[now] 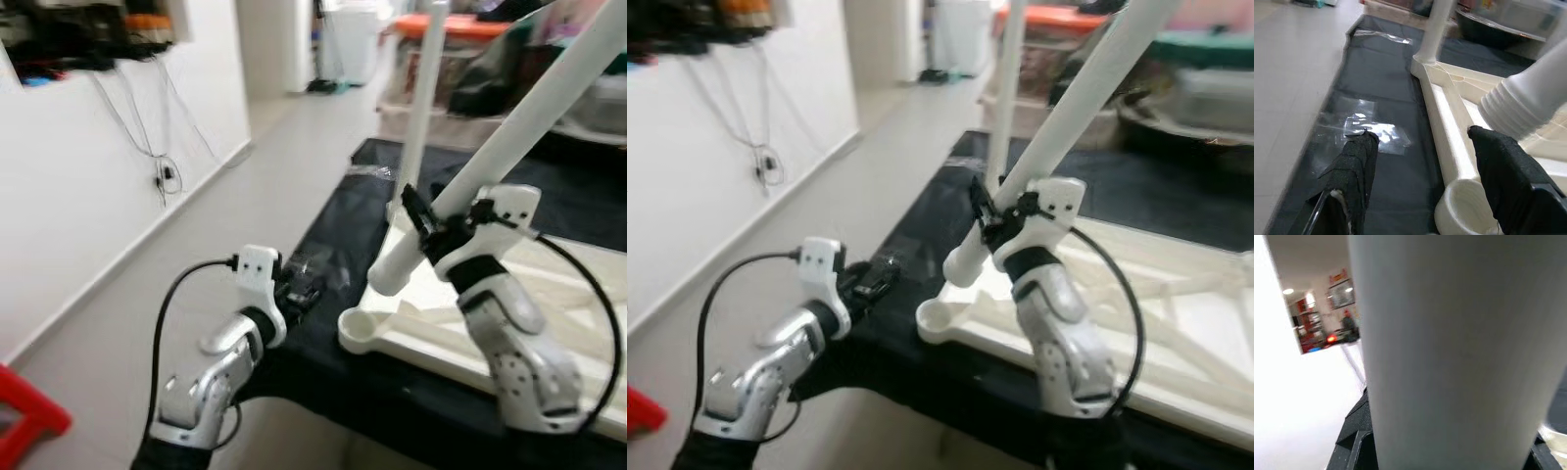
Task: Building children table
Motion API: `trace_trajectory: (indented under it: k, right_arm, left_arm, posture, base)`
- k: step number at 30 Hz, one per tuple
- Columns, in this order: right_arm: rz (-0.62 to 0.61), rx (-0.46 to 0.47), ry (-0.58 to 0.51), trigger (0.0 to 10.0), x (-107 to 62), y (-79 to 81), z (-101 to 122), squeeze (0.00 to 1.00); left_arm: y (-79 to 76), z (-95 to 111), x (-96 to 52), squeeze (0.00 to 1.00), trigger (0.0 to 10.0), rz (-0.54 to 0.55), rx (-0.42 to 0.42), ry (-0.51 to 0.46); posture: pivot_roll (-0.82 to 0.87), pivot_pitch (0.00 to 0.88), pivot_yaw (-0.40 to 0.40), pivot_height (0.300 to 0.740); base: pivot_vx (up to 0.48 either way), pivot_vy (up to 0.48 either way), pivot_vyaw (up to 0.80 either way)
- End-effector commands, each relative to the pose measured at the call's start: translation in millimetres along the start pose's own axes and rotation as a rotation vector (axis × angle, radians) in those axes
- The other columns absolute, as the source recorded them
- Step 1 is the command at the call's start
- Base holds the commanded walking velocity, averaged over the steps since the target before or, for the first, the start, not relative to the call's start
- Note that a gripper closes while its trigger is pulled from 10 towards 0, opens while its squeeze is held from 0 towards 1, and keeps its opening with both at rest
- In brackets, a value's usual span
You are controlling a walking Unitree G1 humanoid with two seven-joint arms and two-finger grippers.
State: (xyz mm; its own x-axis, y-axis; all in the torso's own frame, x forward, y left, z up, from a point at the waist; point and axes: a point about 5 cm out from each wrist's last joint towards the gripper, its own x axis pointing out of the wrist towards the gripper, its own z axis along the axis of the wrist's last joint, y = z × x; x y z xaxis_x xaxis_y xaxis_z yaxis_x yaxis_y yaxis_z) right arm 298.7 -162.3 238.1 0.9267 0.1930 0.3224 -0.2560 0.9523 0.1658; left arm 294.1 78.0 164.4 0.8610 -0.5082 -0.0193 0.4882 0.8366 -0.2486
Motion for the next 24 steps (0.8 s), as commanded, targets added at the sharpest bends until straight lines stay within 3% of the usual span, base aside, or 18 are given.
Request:
trace_trajectory:
  k: [1, 8, 13, 22, 24]
  right_arm:
    - [0.051, 0.029, -0.013, 10.0, 2.5, 10.2, 0.5, 0.00]
    - [0.062, 0.065, -0.013, 10.0, 3.2, 12.3, -0.2, 0.00]
    - [0.022, 0.034, -0.013, 10.0, 5.5, 3.5, 0.6, 0.00]
    - [0.009, 0.029, 0.004, 10.0, 7.0, -4.9, -0.2, 0.00]
    - [0.034, 0.012, 0.022, 10.0, 7.2, -8.3, -1.4, 0.00]
  left_arm:
    - [10.2, -5.8, -2.6, 0.00, 10.0, 0.052, 0.016, 0.022]
    - [11.7, -7.7, -2.4, 0.00, 10.0, 0.065, 0.019, 0.024]
    - [10.1, -8.7, -3.8, 0.00, 10.0, 0.065, 0.021, 0.026]
    - [6.0, -12.4, -8.3, 0.00, 10.0, 0.052, 0.017, 0.037]
    - [-0.3, -20.4, -22.2, 0.00, 10.0, -0.016, 0.026, 0.075]
  posture:
    - [0.13, 0.000, -0.085, 0.740]
    - [0.13, 0.000, -0.085, 0.740]
    - [0.13, 0.000, -0.085, 0.740]
    - [0.13, 0.000, -0.087, 0.740]
    - [0.12, 0.000, -0.080, 0.740]
  base:
    - [0.000, 0.000, 0.80]
    - [0.000, 0.000, 0.23]
    - [0.000, 0.000, 0.00]
    - [0.000, 0.000, -0.80]
    - [0.000, 0.000, -0.80]
